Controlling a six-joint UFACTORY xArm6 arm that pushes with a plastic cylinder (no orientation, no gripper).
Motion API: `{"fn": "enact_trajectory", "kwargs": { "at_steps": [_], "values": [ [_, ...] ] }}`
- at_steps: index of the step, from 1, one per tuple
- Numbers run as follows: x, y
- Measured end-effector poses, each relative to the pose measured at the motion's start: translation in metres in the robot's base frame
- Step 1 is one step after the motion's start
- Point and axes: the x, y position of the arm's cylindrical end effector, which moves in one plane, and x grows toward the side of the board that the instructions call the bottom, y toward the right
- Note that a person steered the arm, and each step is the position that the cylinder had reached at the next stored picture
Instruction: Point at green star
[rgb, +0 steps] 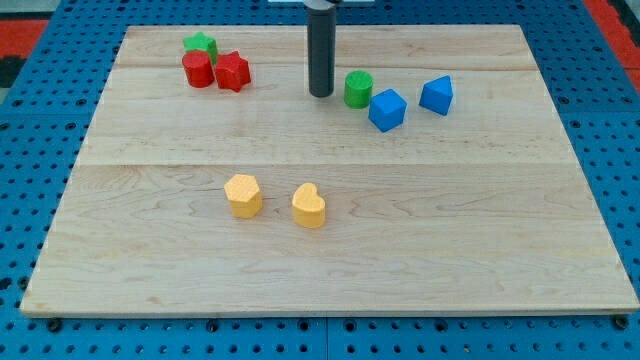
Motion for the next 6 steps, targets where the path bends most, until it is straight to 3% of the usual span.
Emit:
{"fn": "enact_trajectory", "kwargs": {
  "at_steps": [2,3,4,5,6],
  "values": [
    [-0.042,-0.020],
    [-0.088,-0.073],
    [-0.107,-0.093],
    [-0.107,-0.099],
    [-0.107,-0.150]
  ]
}}
